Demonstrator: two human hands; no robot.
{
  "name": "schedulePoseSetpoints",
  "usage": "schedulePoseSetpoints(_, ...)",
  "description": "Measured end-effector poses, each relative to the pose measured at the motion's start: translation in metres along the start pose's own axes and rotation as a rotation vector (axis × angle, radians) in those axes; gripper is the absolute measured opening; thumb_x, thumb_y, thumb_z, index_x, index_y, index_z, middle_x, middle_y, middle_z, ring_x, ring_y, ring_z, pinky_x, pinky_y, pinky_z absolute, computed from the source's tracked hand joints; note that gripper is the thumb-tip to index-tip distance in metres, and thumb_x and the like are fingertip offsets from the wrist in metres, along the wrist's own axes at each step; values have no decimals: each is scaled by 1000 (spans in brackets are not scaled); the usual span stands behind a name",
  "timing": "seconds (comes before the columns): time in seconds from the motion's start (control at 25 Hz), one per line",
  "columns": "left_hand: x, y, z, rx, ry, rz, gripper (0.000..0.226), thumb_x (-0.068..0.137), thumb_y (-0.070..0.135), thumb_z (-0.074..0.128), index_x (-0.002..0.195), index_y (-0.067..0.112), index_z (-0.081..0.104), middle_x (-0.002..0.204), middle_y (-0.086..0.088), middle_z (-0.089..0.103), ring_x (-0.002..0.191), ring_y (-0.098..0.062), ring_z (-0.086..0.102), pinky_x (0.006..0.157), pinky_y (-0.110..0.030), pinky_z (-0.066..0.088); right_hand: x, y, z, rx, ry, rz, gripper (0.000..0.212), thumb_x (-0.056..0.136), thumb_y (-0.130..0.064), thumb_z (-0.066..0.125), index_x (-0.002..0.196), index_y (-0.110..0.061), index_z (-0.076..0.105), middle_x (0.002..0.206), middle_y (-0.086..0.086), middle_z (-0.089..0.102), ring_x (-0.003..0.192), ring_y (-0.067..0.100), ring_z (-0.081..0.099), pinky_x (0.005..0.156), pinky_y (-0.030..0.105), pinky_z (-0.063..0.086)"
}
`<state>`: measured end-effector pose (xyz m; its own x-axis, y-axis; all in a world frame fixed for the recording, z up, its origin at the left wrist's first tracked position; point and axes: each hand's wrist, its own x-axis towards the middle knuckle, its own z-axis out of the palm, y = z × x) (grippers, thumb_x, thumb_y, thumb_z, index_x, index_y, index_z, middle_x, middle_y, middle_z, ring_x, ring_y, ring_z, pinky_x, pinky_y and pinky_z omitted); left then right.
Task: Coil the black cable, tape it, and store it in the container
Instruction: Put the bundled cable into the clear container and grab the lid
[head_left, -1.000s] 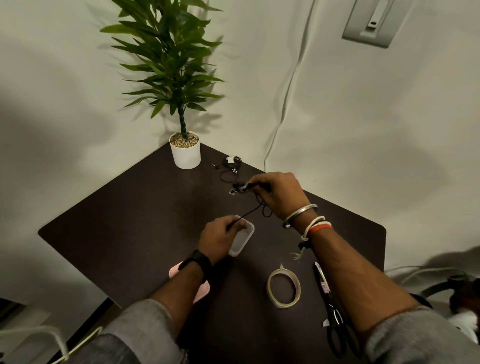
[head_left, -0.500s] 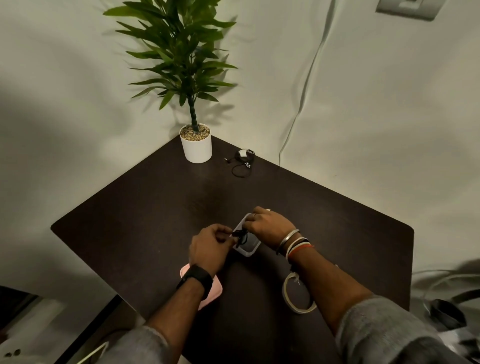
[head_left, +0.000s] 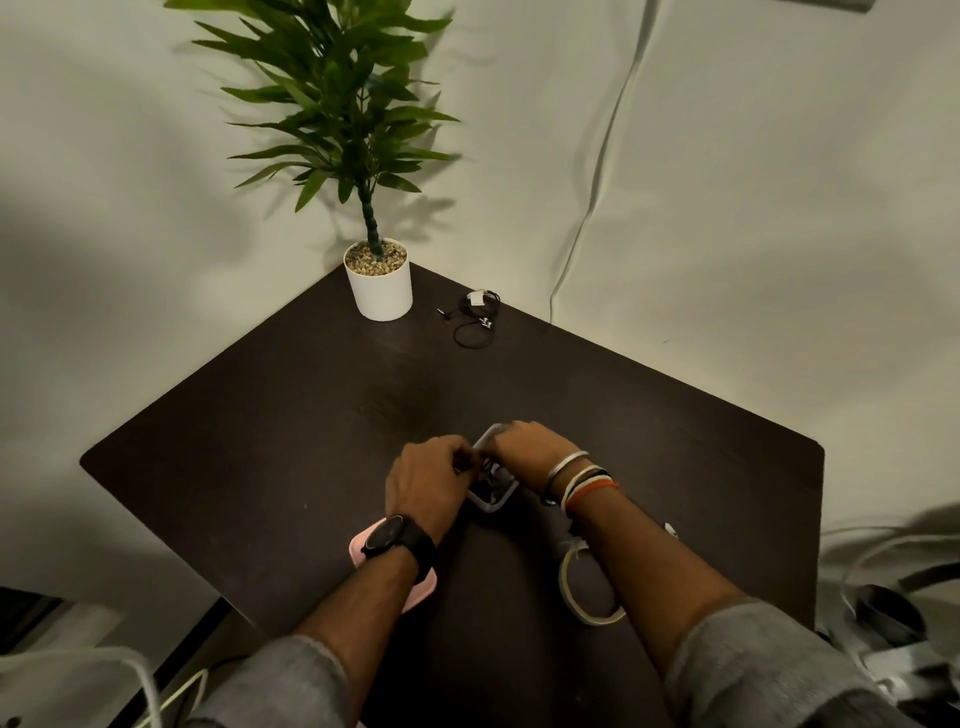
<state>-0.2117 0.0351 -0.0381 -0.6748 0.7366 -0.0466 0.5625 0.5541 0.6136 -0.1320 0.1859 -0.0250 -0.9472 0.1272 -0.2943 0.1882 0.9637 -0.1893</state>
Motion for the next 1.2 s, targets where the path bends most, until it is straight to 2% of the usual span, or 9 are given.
schedulePoseSetpoints(0.12,6,5,1,237,-27,109,15,94,37,63,104,34,74,100,9,75,83,-12,67,73,-34,58,-19,15,6,38,318,179,29,96,-15,59,124,-20,64,121,6,64,111,27,59,90,35,50)
schedulePoseSetpoints(0.32,6,9,12,656,-116,228,46,100,56,40,101,26,74,84,2,71,72,-17,66,71,-35,55,-25,11,24,-130,174,171,25,100,-39,49,109,-27,69,109,-2,69,106,24,49,82,35,37)
schedulePoseSetpoints(0.48,-5,5,8,445,-78,292,40,99,56,41,112,35,73,123,11,65,90,-11,65,79,-37,54,-39,5,29,-36,272,183,24,100,-39,51,116,-30,66,123,-3,67,108,23,50,87,38,39)
schedulePoseSetpoints(0.6,-19,-3,-2,176,69,166,40,93,64,47,122,42,63,124,11,58,87,-7,63,78,-36,58,-56,2,28,34,408,238,34,99,-44,49,127,-29,60,128,0,64,111,23,52,86,37,41)
schedulePoseSetpoints(0.72,-43,-27,-7,74,65,-90,82,68,89,53,138,49,42,140,6,44,120,-20,55,97,-51,50,-68,-5,38,119,392,311,39,98,-49,48,131,-31,56,132,0,61,118,24,50,91,39,44)
schedulePoseSetpoints(0.8,-64,-46,-8,187,-157,-215,123,45,97,59,151,50,18,159,1,24,143,-32,33,106,-65,34,-73,-12,47,140,390,343,41,97,-51,46,132,-32,56,133,-1,59,120,24,48,94,40,45)
schedulePoseSetpoints(0.88,-77,-59,-8,286,-334,-258,142,41,90,69,157,45,0,165,-3,16,149,-36,23,110,-68,29,-78,-20,56,144,417,352,42,96,-50,46,133,-33,55,132,-1,59,120,24,47,93,40,46)
schedulePoseSetpoints(1.08,-69,-53,-19,170,-237,-193,111,58,53,80,149,46,16,143,-5,48,134,-37,44,104,-62,43,-83,-36,62,155,403,320,41,94,-52,50,131,-34,53,132,0,58,124,26,46,95,43,46)
schedulePoseSetpoints(1.2,-63,-46,-26,180,-252,-220,107,57,61,80,145,46,22,150,-6,32,139,-39,31,101,-63,45,-84,-38,58,190,433,352,40,94,-53,50,129,-35,55,132,-1,57,123,25,46,96,42,46)
